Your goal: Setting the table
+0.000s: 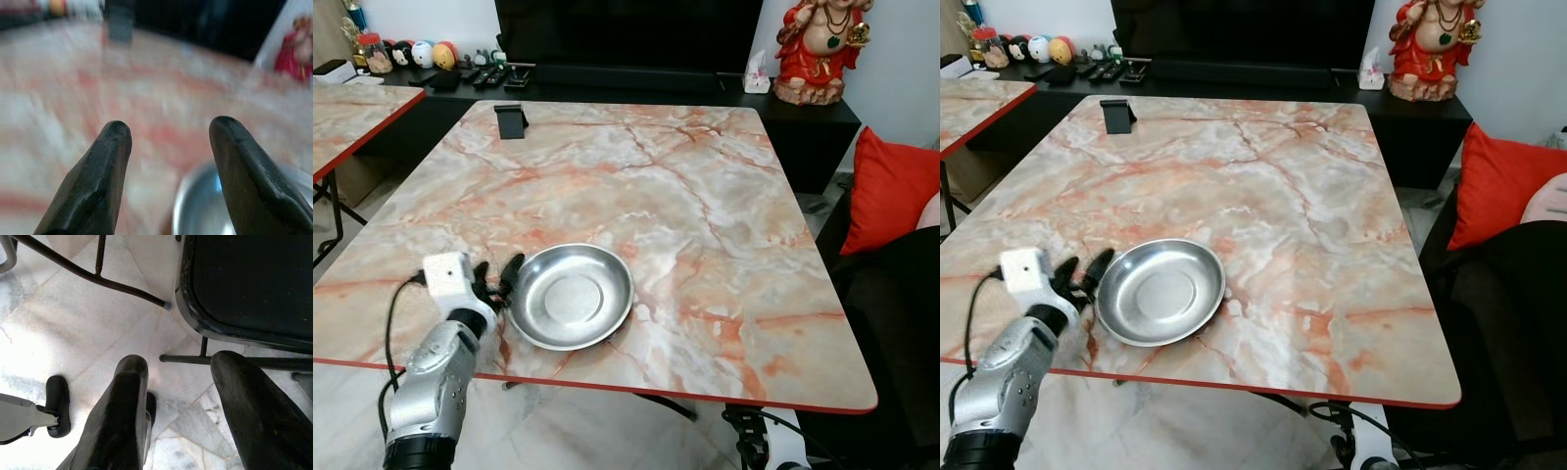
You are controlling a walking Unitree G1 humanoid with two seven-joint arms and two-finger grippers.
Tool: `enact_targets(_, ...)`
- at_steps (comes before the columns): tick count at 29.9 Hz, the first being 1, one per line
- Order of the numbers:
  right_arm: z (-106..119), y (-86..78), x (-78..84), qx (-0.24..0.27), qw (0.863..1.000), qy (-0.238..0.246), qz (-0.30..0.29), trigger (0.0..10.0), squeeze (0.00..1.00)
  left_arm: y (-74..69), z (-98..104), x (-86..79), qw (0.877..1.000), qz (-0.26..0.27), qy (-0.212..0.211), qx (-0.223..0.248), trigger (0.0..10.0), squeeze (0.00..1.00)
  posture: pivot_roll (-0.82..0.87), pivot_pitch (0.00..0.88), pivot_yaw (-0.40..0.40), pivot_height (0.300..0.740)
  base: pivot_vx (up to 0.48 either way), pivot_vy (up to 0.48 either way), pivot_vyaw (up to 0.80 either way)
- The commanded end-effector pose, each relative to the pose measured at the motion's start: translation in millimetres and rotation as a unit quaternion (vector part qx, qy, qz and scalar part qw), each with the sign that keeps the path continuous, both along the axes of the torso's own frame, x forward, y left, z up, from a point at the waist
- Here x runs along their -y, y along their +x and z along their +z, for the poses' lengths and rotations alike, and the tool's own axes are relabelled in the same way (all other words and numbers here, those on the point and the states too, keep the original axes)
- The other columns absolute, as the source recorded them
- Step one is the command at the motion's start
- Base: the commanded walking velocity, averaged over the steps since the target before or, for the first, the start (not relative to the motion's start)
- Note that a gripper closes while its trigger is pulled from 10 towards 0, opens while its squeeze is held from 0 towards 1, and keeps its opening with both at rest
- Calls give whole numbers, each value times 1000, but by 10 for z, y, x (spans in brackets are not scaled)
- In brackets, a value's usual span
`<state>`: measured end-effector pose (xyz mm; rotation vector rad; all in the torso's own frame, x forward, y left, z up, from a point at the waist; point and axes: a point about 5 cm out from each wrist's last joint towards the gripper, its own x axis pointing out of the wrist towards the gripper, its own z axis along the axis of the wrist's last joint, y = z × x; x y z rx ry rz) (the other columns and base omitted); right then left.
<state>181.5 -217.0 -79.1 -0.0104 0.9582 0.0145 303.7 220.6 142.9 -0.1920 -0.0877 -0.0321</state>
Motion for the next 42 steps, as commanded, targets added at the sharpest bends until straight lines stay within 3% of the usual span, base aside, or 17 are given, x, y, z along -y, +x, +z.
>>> enact_targets(1, -5, -10, -1, -2, 1000, 0, 0, 10000, 0, 12, 230, 28, 998, -1, 46, 49, 10000, 0, -18, 0, 3, 707, 0, 0, 0)
enact_targets(5, -5, -7, -4, -1, 1000, 0, -1, 10000, 0, -5, 367, 228, 988, -41, 119, 90, 10000, 0, -18, 0, 3, 707, 0, 0, 0)
enact_targets(8, -4, -4, -7, -1, 1000, 1, -2, 10000, 0, -18, 333, 341, 987, -65, 111, 94, 10000, 0, -19, 0, 1, 707, 0, 0, 0)
enact_targets(13, -4, 0, -19, 3, 1000, 2, -8, 10000, 0, -100, 188, 605, 974, -118, 173, 87, 10000, 0, -25, 0, 7, 707, 0, 0, 0)
enact_targets(17, -6, -5, -16, 3, 1000, 2, -9, 10000, 0, -153, 183, 704, 973, -126, 168, 95, 10000, 0, -20, 0, 0, 707, 0, 0, 0)
enact_targets(33, -14, -40, 16, 4, 1000, 0, -18, 10000, 0, -160, 113, 733, 979, -106, 152, 80, 10000, 0, -29, 0, 4, 707, 0, 0, 0)
enact_targets(42, -14, -39, 15, 4, 1000, 2, -20, 10000, 0, -145, 127, 744, 981, -97, 145, 80, 10000, 0, -31, 0, 5, 707, 0, 347, 0)
